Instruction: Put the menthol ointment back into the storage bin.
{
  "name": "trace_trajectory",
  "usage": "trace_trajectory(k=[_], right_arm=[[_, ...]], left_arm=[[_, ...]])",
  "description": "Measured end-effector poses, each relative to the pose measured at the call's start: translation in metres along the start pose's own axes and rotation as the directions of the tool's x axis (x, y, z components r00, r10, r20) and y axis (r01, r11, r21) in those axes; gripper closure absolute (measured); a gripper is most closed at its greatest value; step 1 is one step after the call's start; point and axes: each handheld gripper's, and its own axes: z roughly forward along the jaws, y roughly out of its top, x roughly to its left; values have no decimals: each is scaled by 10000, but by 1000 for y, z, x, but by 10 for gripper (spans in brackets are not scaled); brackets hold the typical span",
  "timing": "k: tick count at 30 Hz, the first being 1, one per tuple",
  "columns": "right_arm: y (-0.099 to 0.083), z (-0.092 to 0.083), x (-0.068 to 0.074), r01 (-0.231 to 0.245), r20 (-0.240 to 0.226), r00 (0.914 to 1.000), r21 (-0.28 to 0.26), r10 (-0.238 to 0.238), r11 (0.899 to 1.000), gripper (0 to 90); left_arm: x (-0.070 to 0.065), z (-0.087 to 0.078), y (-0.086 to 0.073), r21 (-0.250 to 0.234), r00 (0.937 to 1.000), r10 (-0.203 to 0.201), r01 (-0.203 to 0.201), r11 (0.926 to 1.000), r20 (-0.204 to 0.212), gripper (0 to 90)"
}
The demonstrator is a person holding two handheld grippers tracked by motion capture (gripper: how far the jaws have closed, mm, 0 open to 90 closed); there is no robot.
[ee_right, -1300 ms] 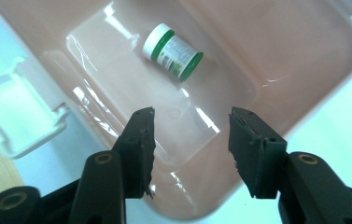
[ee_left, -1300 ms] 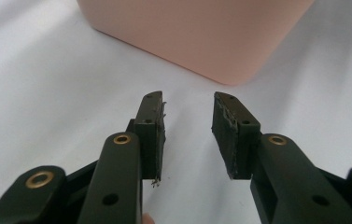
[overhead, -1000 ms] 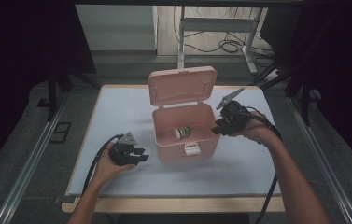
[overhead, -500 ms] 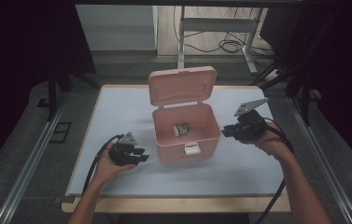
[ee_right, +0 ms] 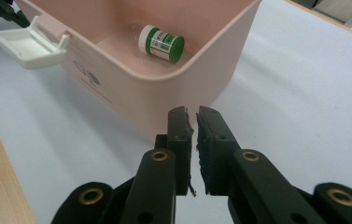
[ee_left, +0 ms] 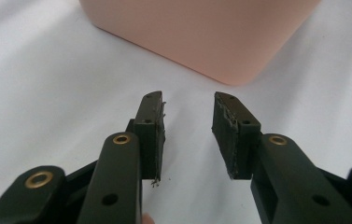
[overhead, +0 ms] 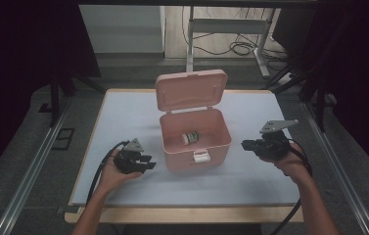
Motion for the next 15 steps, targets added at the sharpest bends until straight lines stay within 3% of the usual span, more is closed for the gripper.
trace_trajectory(k=[15], right_arm=[[-15,6,-3,-227,100,9997,-134,228,9997,830]], left_arm=[[1,0,0,-18,10000,13,-13,10000,-21,633]])
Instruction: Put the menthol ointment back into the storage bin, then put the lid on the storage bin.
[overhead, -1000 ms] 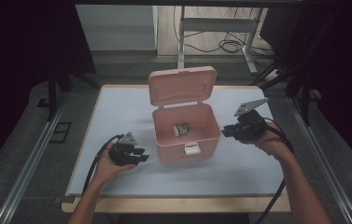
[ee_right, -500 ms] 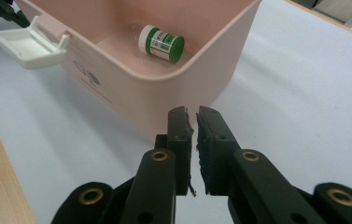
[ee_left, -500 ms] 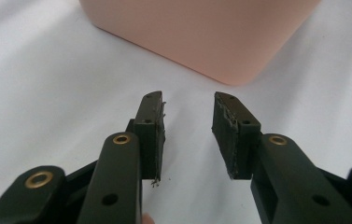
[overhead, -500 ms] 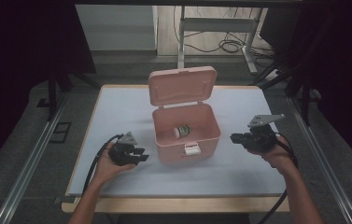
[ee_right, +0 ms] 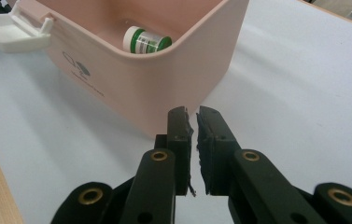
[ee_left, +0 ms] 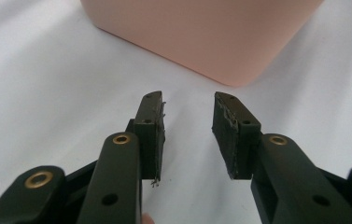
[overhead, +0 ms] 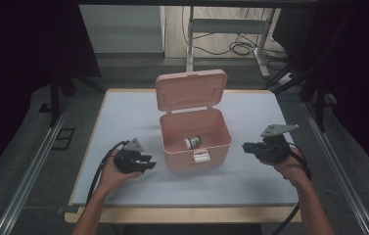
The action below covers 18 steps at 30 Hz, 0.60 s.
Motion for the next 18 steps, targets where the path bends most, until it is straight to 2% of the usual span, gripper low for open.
trace_trajectory(k=[10,18], right_arm=[[-4,2,-1,-25,26,10000,36,25,10000,829],[-11,4,-3,-189,40,9998,73,188,9998,825]], left_arm=[[3,-7,2,-209,9999,-120,118,9997,-113,611],[8,-21,10,-542,9995,-204,190,9984,-251,607]])
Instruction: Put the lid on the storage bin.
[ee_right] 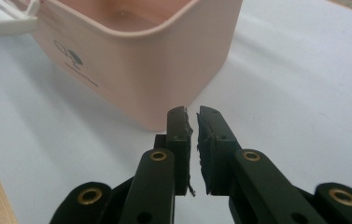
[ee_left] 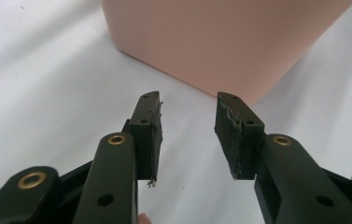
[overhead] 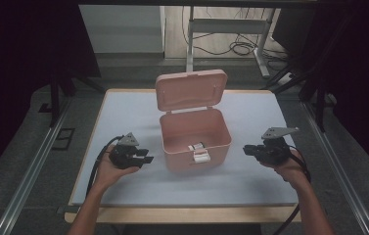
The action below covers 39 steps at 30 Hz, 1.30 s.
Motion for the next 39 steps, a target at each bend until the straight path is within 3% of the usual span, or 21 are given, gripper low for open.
trace_trajectory(k=[20,39], right_arm=[[-13,10,2,-142,-106,9998,149,144,9998,807],[-32,25,2,-435,-311,9985,418,448,9982,761]], left_arm=[[14,-30,25,-502,9997,-59,47,9987,-243,603],[28,-41,51,-684,9990,-229,203,9975,-382,597]])
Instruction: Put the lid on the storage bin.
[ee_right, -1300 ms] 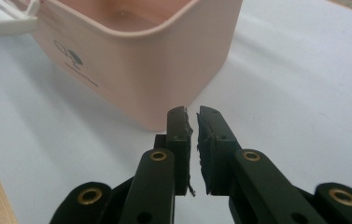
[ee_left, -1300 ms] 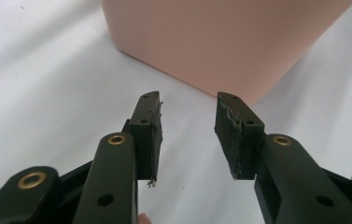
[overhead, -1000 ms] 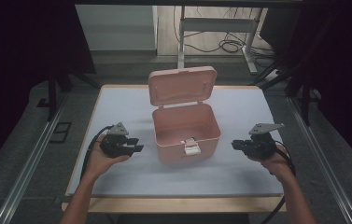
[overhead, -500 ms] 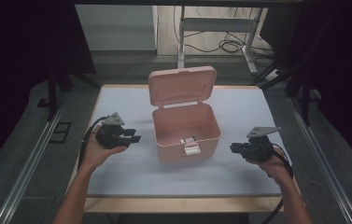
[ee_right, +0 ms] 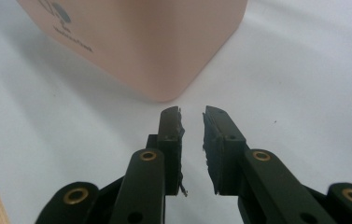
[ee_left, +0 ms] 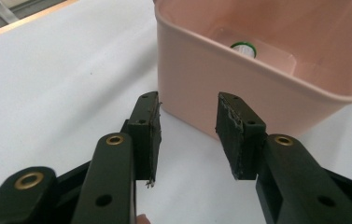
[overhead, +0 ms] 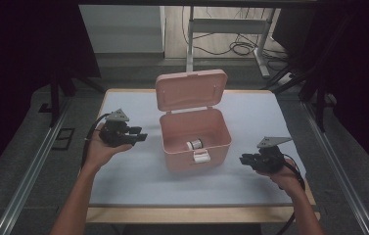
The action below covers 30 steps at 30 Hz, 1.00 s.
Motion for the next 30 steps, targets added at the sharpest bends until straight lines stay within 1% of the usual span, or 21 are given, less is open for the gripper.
trace_trajectory(k=[6,7,11,14,19,30], right_arm=[[-5,4,0,-95,-6,10000,114,95,9999,754],[-6,5,-1,-81,-14,10000,119,81,9999,753],[-9,6,-1,-203,-82,9998,165,204,9997,750],[-12,8,-1,-175,-90,9998,204,177,9996,748],[-17,12,-1,-329,-116,9994,331,333,9989,744],[-26,16,-1,-414,-159,9990,326,420,9986,737]], left_arm=[[2,-2,8,-66,10000,18,-18,10000,-53,587],[2,-2,10,-131,10000,-50,50,9999,-10,585],[4,-2,16,-154,10000,-76,76,9999,-41,581],[5,-3,21,-176,10000,-60,59,9998,-41,581],[6,-1,29,-134,9999,-41,39,9999,-106,574],[9,-1,45,-283,9998,6,-11,9996,-176,563]])
